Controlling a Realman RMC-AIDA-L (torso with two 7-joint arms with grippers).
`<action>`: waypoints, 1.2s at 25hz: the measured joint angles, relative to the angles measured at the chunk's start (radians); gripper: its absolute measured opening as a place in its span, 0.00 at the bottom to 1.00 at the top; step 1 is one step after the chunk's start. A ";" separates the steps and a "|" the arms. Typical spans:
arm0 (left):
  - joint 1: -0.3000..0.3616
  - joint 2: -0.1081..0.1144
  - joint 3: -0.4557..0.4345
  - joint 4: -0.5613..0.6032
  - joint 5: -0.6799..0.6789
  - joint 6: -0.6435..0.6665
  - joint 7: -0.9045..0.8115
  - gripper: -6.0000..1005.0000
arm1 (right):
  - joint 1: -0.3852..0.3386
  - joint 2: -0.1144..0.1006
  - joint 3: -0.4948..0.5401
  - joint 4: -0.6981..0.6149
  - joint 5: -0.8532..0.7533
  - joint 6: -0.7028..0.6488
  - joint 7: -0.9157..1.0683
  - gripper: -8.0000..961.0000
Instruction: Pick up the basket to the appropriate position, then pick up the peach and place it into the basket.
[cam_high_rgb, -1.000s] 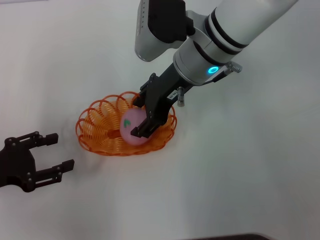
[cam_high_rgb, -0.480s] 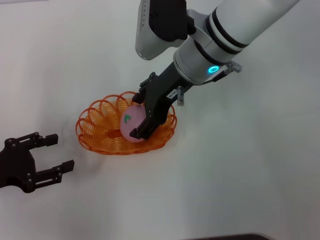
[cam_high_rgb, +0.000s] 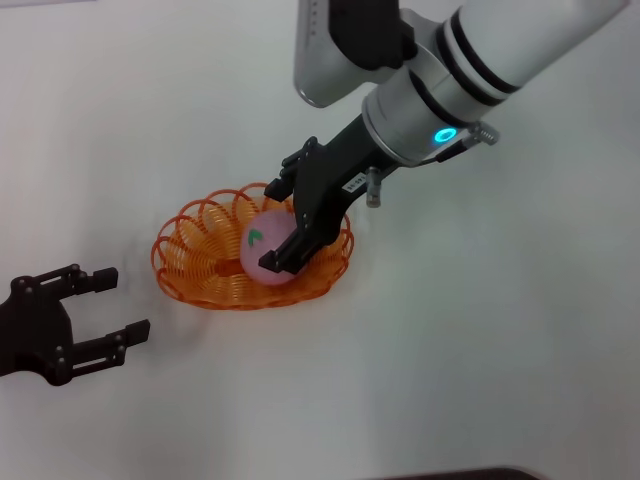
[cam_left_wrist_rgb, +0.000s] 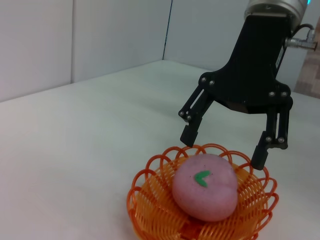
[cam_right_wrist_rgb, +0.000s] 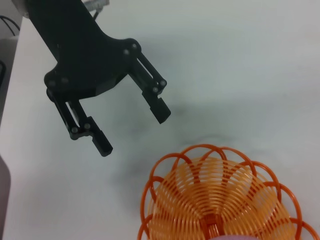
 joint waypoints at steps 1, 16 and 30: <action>0.000 0.000 0.000 0.000 0.000 0.000 0.000 0.75 | -0.013 0.000 0.002 -0.019 0.000 -0.005 -0.002 0.99; -0.006 0.002 -0.001 0.002 -0.004 0.002 0.000 0.75 | -0.269 -0.003 0.354 -0.113 0.056 -0.110 -0.207 0.99; -0.003 0.000 -0.003 -0.001 -0.031 0.005 0.000 0.75 | -0.437 -0.002 0.462 0.056 0.322 -0.137 -0.592 0.99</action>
